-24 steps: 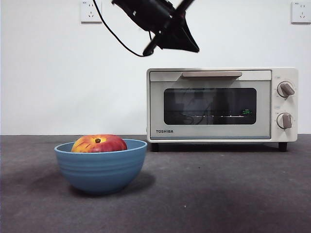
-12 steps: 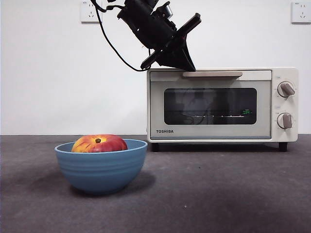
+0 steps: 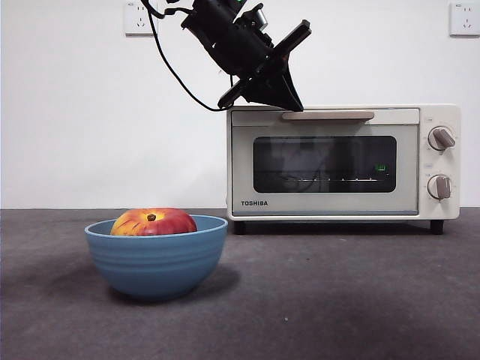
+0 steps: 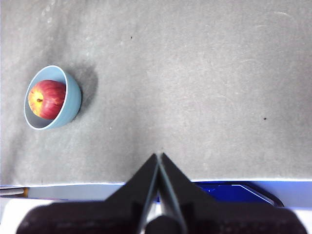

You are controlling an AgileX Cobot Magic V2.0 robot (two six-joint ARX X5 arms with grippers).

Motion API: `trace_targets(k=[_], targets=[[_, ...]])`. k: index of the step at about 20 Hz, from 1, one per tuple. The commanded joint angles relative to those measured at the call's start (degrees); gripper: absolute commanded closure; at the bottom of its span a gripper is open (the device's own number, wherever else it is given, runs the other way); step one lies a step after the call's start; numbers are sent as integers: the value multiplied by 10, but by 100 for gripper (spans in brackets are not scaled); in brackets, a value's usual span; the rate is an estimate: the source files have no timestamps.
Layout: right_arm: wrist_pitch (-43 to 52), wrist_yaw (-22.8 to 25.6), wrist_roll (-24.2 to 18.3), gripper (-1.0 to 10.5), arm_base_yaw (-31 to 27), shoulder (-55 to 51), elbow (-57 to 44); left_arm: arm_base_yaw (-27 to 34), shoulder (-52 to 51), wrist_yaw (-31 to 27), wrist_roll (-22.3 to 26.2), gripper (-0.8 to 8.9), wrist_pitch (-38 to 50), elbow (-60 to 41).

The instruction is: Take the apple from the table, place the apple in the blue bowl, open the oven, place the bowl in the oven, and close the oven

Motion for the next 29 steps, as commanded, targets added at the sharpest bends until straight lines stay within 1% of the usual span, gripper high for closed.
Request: trace_targets(k=[1, 7, 10, 15, 19, 23, 27, 29], targets=[[-1, -1, 5, 954, 0, -3, -8, -6, 29, -3, 9, 819, -43, -10], [-9, 0, 2, 954, 0, -3, -8, -15, 30, -3, 10, 819, -76, -10], [-9, 0, 0, 954, 0, -3, -8, -24, 30, -9, 21, 819, -104, -10], [-5, 0, 0, 954, 0, -3, -8, -54, 30, -65, 50, 819, -131, -10], [-3, 0, 0, 954, 0, -3, -8, -69, 30, -74, 52, 819, -144, -10], [-3, 0, 0, 954, 0, -3, -8, -89, 30, -124, 55, 819, -163, -10], [-5, 0, 0, 954, 0, -3, -8, -102, 30, -132, 56, 819, -179, -10], [-6, 0, 0, 952, 0, -3, -8, -112, 30, -159, 56, 819, -180, -10]])
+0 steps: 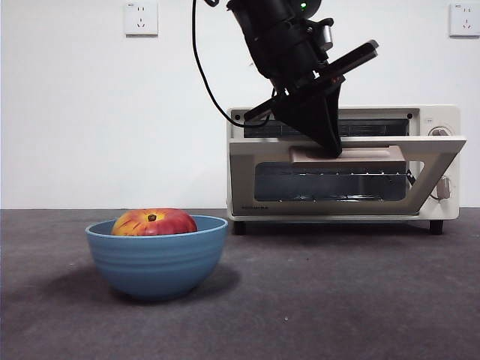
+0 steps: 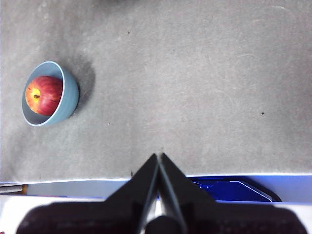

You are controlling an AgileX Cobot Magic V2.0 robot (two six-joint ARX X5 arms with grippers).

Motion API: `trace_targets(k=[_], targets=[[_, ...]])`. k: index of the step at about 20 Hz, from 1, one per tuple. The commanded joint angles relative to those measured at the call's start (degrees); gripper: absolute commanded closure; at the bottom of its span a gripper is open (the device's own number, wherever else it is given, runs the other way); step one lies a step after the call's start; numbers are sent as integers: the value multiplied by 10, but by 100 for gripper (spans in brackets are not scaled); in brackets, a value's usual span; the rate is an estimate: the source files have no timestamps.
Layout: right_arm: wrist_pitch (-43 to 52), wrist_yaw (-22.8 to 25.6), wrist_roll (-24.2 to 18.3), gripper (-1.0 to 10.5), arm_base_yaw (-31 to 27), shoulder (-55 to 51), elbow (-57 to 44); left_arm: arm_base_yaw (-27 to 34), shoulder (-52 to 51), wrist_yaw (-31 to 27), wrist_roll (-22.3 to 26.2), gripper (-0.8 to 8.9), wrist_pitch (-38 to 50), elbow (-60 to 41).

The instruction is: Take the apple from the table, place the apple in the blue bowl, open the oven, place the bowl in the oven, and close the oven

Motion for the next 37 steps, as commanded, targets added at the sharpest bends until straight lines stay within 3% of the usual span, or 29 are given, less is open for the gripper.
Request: trace_targets(k=[1, 8, 18, 22, 25, 30, 37], targets=[[3, 0, 0, 949, 0, -3, -8, -5, 19, -61, 6, 819, 10, -11], [-1, 1, 0, 949, 0, -3, -8, -43, 19, -144, 6, 819, 25, -12], [-9, 8, -7, 949, 0, -3, -8, -69, 19, -150, -4, 819, 50, -52], [-32, 42, -8, 949, 0, -3, -8, -69, 19, -147, 6, 819, 56, -78], [-33, 45, -9, 949, 0, -3, -8, -68, 19, -122, 19, 819, 57, -78], [-33, 45, -10, 949, 0, -3, -8, -75, 19, -69, 79, 819, 24, -78], [-18, 39, -11, 948, 0, 4, -8, -75, -40, -32, 91, 819, -20, -78]])
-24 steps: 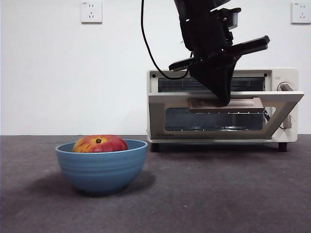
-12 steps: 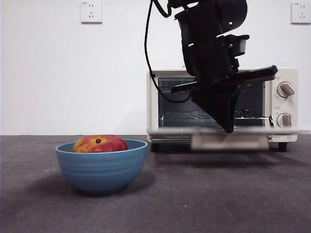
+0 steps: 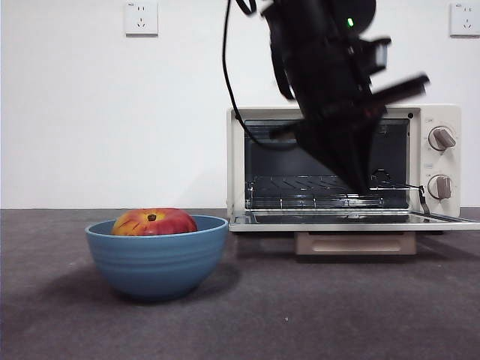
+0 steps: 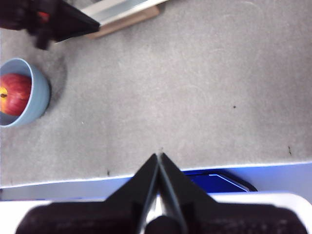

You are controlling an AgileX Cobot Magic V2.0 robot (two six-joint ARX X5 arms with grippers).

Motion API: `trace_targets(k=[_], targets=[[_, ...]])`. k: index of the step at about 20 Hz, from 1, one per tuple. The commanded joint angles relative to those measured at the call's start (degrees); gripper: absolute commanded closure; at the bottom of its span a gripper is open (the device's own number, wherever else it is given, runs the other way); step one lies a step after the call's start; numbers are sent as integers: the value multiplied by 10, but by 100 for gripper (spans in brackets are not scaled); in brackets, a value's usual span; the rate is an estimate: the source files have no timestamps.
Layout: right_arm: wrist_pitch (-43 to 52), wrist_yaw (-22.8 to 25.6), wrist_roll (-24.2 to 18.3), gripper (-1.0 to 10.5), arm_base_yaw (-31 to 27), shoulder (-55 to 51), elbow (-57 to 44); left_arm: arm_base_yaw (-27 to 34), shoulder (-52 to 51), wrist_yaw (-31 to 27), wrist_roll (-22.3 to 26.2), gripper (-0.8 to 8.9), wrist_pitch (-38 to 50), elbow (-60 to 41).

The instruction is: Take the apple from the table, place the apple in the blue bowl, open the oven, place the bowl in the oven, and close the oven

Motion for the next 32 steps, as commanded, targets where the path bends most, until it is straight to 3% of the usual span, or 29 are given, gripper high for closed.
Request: trace_targets(k=[1, 7, 10, 14, 21, 23, 26, 32], targets=[[21, -7, -5, 948, 0, 10, -8, -2, -42, 2, 18, 819, -21, -2], [146, -116, -26, 949, 1, 142, -8, -2, -181, -1, 34, 819, -73, -2], [231, -143, -24, 950, 25, 228, -2, 1, -250, -9, 37, 819, -92, -2], [276, -125, -27, 950, 103, 359, 61, 7, -317, -81, 49, 818, -186, -2], [257, -66, -50, 945, 224, 560, 247, 18, -401, -76, 40, 818, -214, -24], [240, -35, -50, 917, 248, 608, 287, 18, -443, -76, 35, 818, -213, -84], [233, -13, -51, 774, 272, 665, 322, 24, -518, -83, 14, 818, -213, -205], [247, 3, -51, 751, 282, 756, 346, 59, -688, -119, -48, 818, -176, -413]])
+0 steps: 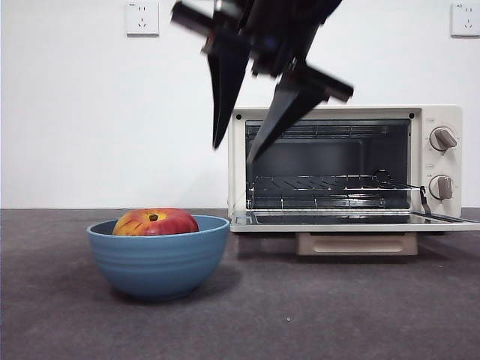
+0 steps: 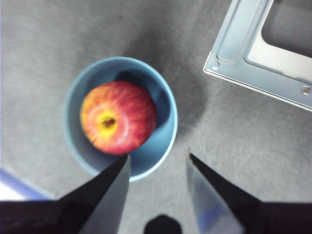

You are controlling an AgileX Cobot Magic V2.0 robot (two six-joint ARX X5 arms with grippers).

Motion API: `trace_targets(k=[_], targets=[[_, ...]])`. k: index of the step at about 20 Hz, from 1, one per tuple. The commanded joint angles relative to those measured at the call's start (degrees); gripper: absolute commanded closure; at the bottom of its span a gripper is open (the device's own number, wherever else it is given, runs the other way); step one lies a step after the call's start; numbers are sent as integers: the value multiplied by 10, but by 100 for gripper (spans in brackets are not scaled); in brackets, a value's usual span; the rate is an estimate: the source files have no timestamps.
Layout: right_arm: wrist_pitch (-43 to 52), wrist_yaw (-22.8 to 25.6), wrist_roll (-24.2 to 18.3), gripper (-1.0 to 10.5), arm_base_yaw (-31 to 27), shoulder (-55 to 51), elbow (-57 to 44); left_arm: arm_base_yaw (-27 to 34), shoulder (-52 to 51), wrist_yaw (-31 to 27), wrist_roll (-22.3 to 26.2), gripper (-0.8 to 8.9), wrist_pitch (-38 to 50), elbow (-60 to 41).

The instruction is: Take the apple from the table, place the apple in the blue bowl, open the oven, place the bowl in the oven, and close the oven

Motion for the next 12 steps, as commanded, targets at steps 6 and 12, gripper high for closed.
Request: trace_targets(k=[6, 12], targets=[[61, 23, -2, 753, 1, 74, 2, 10, -189, -132, -97, 819, 19, -130], [78, 32, -1, 757, 1, 94, 2, 10, -256, -123, -118, 820, -24, -136]])
